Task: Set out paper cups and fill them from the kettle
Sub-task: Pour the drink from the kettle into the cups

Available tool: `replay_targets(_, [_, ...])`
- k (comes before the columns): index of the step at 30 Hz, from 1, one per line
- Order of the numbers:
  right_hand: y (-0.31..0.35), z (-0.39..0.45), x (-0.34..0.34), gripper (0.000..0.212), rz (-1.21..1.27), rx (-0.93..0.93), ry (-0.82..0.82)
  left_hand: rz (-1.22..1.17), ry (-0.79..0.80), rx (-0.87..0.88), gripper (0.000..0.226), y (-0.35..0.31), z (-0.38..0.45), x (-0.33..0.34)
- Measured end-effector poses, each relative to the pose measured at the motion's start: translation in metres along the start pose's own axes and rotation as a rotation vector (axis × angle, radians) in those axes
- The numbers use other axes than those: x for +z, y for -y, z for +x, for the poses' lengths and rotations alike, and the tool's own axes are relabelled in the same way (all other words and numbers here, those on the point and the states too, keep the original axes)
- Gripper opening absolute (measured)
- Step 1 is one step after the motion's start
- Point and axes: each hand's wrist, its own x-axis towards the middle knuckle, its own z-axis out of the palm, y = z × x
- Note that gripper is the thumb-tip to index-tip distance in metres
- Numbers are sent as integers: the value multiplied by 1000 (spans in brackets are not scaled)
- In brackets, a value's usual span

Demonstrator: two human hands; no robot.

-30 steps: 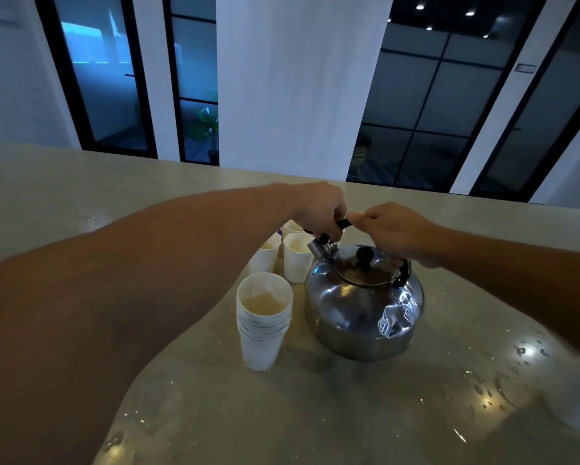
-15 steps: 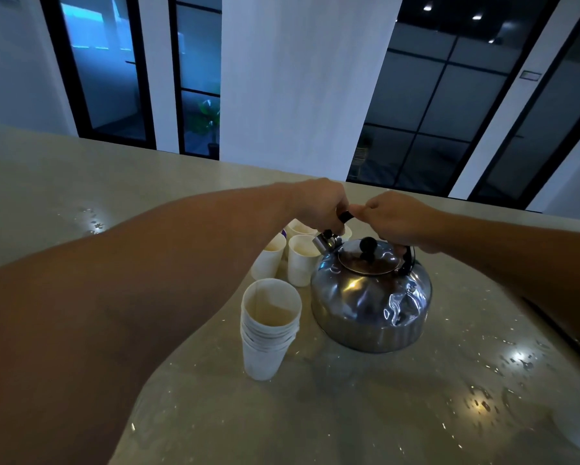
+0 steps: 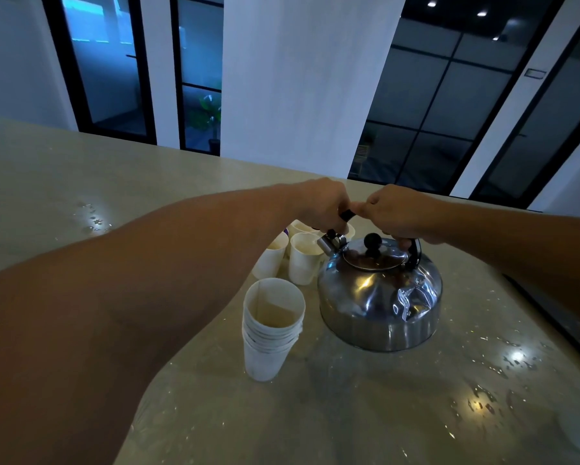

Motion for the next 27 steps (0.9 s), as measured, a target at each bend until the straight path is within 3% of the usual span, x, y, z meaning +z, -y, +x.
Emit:
replay_targets(4, [-1,1,1,45,-8,1,10,10,-1,1,16,1,2,1])
replay_targets(9, [-2,2,1,45,-3,5,8,7,2,-3,22,2,3,3])
replay_targets(14, [1,-5,-1,36,-40,-43,14,11,-9,-4,17,0,3,2])
replay_targets(20, [-3,-8,1,47,-58,-73,-13,31,-25,10,16,-1,4,1])
replay_targets(23, [-4,-11,2,38,5,-65,-18,48,-45,15,17,-3,3,0])
replay_targets(27, [-12,-13,4,47,83,-24,-27,43,-57,13,19,-7,0,1])
